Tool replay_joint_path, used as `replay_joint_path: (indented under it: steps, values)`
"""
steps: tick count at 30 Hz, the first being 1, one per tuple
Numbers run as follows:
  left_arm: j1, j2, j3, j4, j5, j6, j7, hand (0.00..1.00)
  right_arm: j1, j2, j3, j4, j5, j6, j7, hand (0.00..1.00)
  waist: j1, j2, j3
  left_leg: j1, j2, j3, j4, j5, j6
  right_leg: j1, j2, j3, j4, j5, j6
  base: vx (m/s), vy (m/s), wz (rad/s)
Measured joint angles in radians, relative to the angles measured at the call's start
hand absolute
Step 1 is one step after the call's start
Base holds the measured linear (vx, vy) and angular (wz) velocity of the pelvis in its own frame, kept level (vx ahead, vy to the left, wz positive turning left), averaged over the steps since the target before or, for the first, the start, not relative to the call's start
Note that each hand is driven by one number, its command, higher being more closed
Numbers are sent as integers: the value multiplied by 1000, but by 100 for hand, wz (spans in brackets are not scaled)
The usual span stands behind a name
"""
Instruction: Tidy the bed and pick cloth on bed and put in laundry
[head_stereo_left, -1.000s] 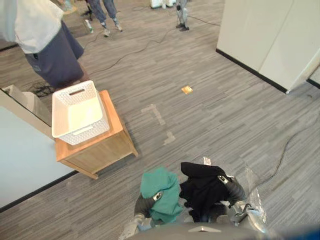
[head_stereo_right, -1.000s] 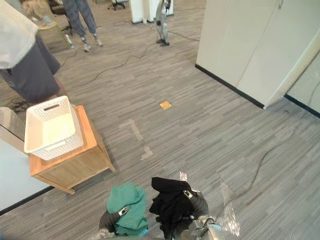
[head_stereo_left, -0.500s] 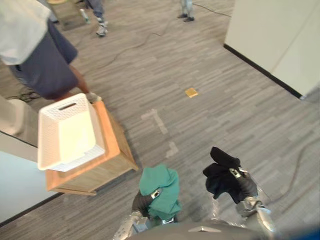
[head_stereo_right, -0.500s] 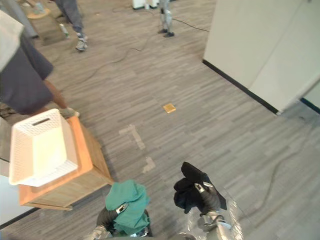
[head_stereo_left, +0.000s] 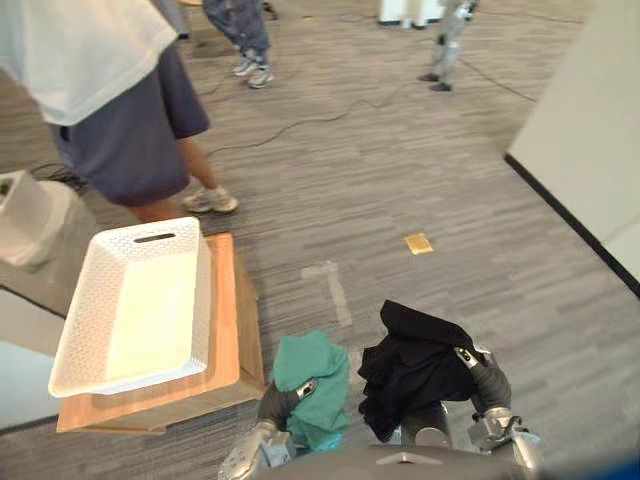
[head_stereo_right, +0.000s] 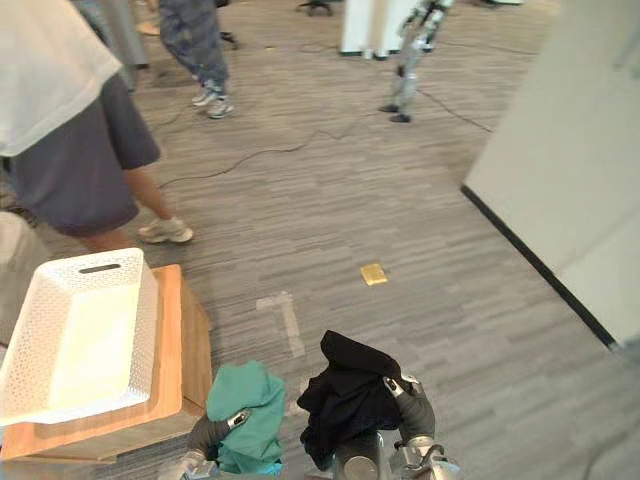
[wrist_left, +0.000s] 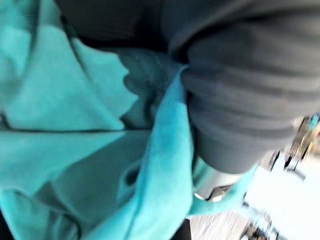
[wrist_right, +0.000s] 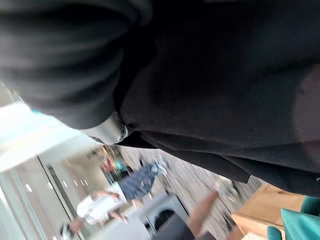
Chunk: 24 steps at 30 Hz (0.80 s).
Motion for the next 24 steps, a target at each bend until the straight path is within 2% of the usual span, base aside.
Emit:
replay_joint_path:
  steps: [1,2,3,5,6,7,8,9,10,11,13,14,15,17,18,19,20,21,22,23,24]
  values:
    - [-11,-19,6,2,0,12,3,100,-46,-9,-2,32,-7,-1,-1,100,15,44,6,-4,47,2,22,1,-23,3,30,-12,38,-32,-23,527,-218,27]
    - [-16,-27,13,2,1,10,-2,100,-73,-8,-19,57,30,53,0,100,16,58,12,-15,53,1,40,33,-53,-15,25,-27,102,-79,-33,503,-208,23]
    - [-13,-31,17,4,1,7,-4,100,-79,-6,-27,85,42,71,7,100,15,62,10,-11,56,1,43,53,-57,-19,21,-30,133,-105,-34,484,-226,50]
    - [-10,-49,33,8,-1,-25,-3,100,-74,4,-29,217,42,58,99,100,16,75,3,-21,78,5,92,97,-89,-17,17,-56,213,-213,-32,451,-215,37]
    - [-2,-55,42,9,-3,-30,-1,100,-69,4,-22,223,38,55,113,100,16,81,2,-38,86,6,135,99,-87,-13,22,-61,219,-239,-31,364,-189,2]
    - [1,-66,54,10,-25,-32,1,100,-63,5,-2,221,17,43,124,100,16,92,1,-96,103,4,269,115,-82,-2,32,-71,220,-271,-36,298,-155,3]
    - [-1,-69,58,11,-45,-32,2,100,-61,5,19,221,-3,38,129,100,10,104,10,-174,131,5,449,195,-86,53,56,-82,187,-292,-31,287,-164,5]
    - [0,-72,60,11,-50,-33,2,100,-55,4,29,220,-12,35,129,100,11,108,14,-207,147,9,535,269,-82,92,73,-83,156,-296,-37,386,-181,10]
    - [13,-84,65,8,-55,-43,2,100,-41,3,51,200,-36,34,129,100,18,109,20,-273,184,11,707,361,-95,177,105,-83,86,-301,-45,427,-158,1]
    - [23,-97,65,4,-70,-55,1,100,-31,-1,55,183,-58,34,128,100,25,116,21,-353,204,13,858,290,-70,244,118,-86,47,-312,-59,421,-131,-1]
    - [30,-104,65,3,-82,-54,0,100,-32,-3,57,172,-60,39,115,100,35,112,24,-442,198,46,919,218,-49,310,115,-87,7,-327,-68,253,-69,-3]
    - [34,-108,66,-6,-88,-54,0,100,-30,-11,57,167,-62,45,110,100,51,111,24,-500,185,82,878,172,-37,356,111,-86,-32,-330,-70,319,-51,-17]
    - [38,-108,66,-25,-88,-54,5,100,-31,-18,58,163,-71,56,110,100,66,106,23,-534,160,135,747,150,-38,391,95,-90,-65,-327,-69,340,-28,-18]
    - [56,-115,66,-56,-89,-54,16,100,-23,-32,57,149,-91,64,117,100,71,103,21,-539,139,243,541,149,-42,431,80,-111,-102,-324,-41,367,28,19]
    - [61,-121,62,-79,-90,-54,35,100,-8,-37,56,135,-97,73,118,100,64,105,19,-521,138,408,380,221,-34,489,75,-165,-129,-333,-7,416,56,73]
    - [60,-123,59,-85,-91,-54,43,100,8,-37,56,123,-98,78,118,100,59,105,19,-513,137,481,322,278,-22,520,77,-196,-136,-343,10,570,72,140]
    - [58,-127,56,-87,-104,-52,53,100,34,-33,61,114,-98,84,118,100,43,96,10,-478,122,628,258,296,78,567,77,-272,-137,-371,48,493,41,184]
    - [53,-129,54,-83,-109,-49,67,100,47,-28,72,113,-98,88,114,100,29,74,-12,-445,86,694,202,267,128,586,61,-331,-128,-393,72,549,37,186]
    - [53,-132,52,-83,-109,-49,71,100,43,-29,85,110,-98,88,111,100,32,68,-20,-443,70,707,183,249,155,590,59,-344,-124,-401,83,405,32,158]
    - [50,-133,48,-82,-108,-49,79,100,27,-32,98,107,-99,88,105,100,57,53,-33,-435,42,704,154,196,197,605,59,-358,-114,-417,104,389,34,82]
    - [49,-133,48,-82,-108,-49,84,100,18,-32,100,107,-99,88,104,100,66,51,-33,-433,36,697,150,185,198,607,58,-357,-108,-420,109,382,35,88]
